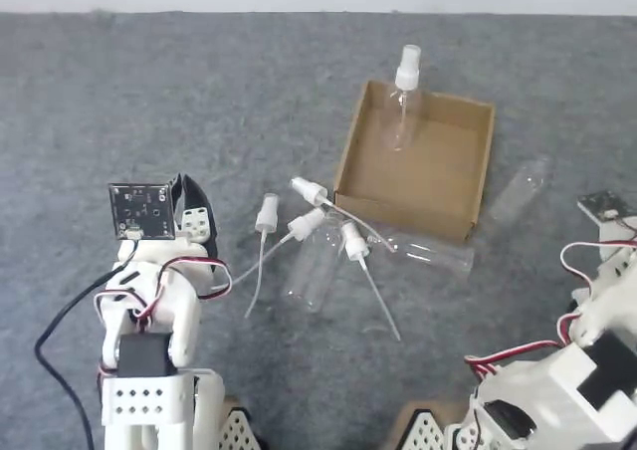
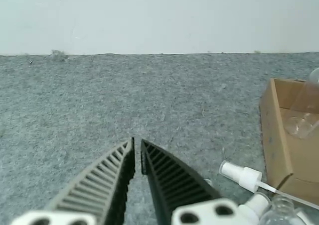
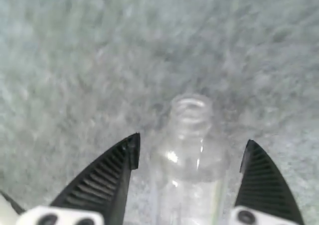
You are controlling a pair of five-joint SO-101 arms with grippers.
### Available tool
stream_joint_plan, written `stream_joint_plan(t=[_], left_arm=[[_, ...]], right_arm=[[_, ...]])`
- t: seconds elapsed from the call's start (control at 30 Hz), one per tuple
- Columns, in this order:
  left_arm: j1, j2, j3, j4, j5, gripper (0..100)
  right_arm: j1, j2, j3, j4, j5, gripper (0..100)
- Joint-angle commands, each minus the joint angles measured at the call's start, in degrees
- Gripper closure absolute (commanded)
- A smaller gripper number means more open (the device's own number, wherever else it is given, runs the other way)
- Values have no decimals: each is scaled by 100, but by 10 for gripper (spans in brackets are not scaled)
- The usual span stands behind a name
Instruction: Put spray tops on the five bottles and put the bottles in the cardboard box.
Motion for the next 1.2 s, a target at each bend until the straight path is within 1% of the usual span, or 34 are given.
stream_joint_plan(t=[0.0, 0.3, 0.37, 0.47, 0.5, 0.57, 0.67, 0.73, 0.83, 0.9, 1.0, 1.1, 1.17], left_arm=[[-9, -53, -31, -176, 35, 989], [-9, -53, -31, -176, 35, 989], [-9, -53, -31, -176, 35, 989], [-9, -44, -48, -141, 35, 989], [-9, -35, -66, -79, 35, 989], [-9, -26, -233, 132, 26, 989], [-9, -26, -558, 466, -9, 989], [-9, -18, -769, 624, -185, 989], [-9, 316, -1385, 1160, -352, 989], [-9, 897, -1912, 1538, -598, 989], [-9, 2145, -2703, 1890, -1090, 988], [-9, 3552, -3538, 2286, -1310, 987], [0, 4404, -4084, 2514, -1327, 987]], right_arm=[[259, -400, -360, 127, 378, 720], [435, -382, -237, 119, 431, 731], [409, -382, -70, 84, 431, 783], [347, -382, 132, 66, 387, 908], [295, -382, 141, 66, 264, 946], [154, -391, 114, 66, -273, 998], [-242, -444, 70, -198, -1196, 991], [-532, -435, -62, -356, -1829, 994], [-831, -391, -290, -400, -2673, 994], [-910, -391, -396, -418, -3033, 994], [-998, -382, -475, -567, -3411, 994], [-1015, -382, -492, -831, -3754, 993], [-1007, -382, -492, -919, -3824, 993]])
